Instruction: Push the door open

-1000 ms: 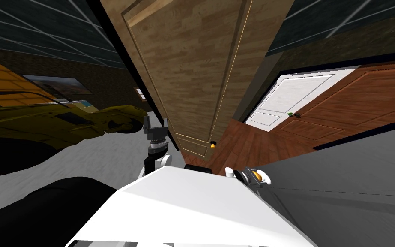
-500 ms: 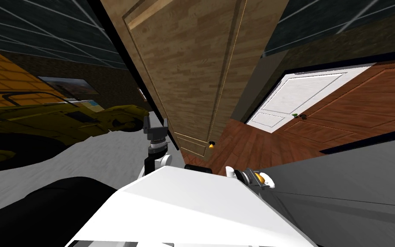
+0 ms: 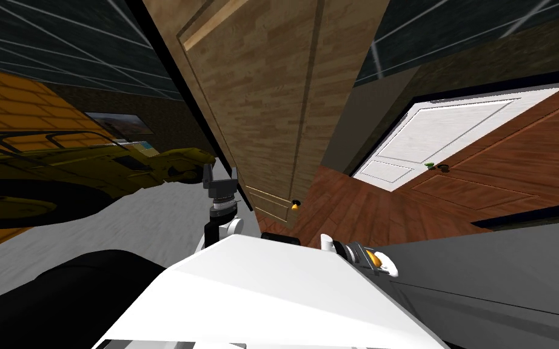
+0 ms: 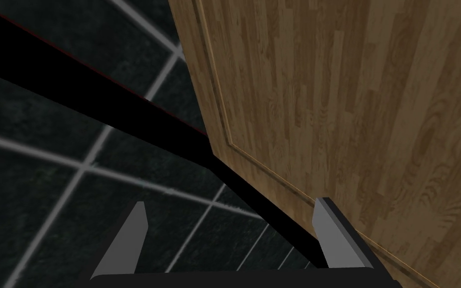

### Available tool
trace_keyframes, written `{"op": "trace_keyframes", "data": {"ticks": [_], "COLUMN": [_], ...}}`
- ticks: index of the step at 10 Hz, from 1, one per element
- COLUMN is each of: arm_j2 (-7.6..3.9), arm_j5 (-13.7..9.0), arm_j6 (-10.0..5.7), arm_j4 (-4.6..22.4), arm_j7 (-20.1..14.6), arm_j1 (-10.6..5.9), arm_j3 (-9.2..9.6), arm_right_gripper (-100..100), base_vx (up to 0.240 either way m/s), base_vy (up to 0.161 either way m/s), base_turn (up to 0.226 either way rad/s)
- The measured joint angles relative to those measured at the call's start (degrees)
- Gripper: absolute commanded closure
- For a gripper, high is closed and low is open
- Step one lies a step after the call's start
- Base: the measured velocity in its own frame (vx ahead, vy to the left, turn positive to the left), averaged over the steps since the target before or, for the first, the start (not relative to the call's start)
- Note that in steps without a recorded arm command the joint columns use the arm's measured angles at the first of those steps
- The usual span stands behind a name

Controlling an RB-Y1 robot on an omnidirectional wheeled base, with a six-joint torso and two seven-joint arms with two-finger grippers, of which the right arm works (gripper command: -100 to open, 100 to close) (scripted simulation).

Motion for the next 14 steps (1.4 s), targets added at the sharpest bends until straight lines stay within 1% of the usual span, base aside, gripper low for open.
{"op": "trace_keyframes", "data": {"ticks": [1,3,4,6,7,8,10,12,14], "arm_j2": [0.13,-0.07,0.28,0.43,0.73,0.86,1.19,1.35,2.12], "arm_j5": [-0.61,-1.79,-2.39,-3.69,-4.23,-4.78,-6.10,-7.26,-8.65], "arm_j6": [-0.75,-2.65,-3.46,-4.59,-5.39,-6.34,-7.92,-9.56,-11.45], "arm_j4": [0.07,2.16,1.98,2.30,2.35,3.09,3.49,4.84,5.45], "arm_j7": [0.29,-0.05,0.36,1.07,1.46,1.58,2.02,2.05,2.62], "arm_j1": [-0.20,-1.54,-1.79,-2.41,-2.73,-3.38,-3.96,-5.00,-5.88], "arm_j3": [-0.55,-1.67,-2.19,-3.32,-3.81,-4.33,-5.56,-6.64,-7.91], "arm_right_gripper": [100,100,100,100,100,100,100,100,100], "base_vx": [0.003,0.000,-0.004,0.001,-0.002,-0.009,-0.007,-0.002,-0.034], "base_vy": [-0.104,-0.090,-0.082,-0.102,-0.125,-0.119,-0.127,-0.138,-0.169], "base_turn": [0.086,0.082,0.091,0.069,0.069,0.079,0.108,0.062,0.105]}}
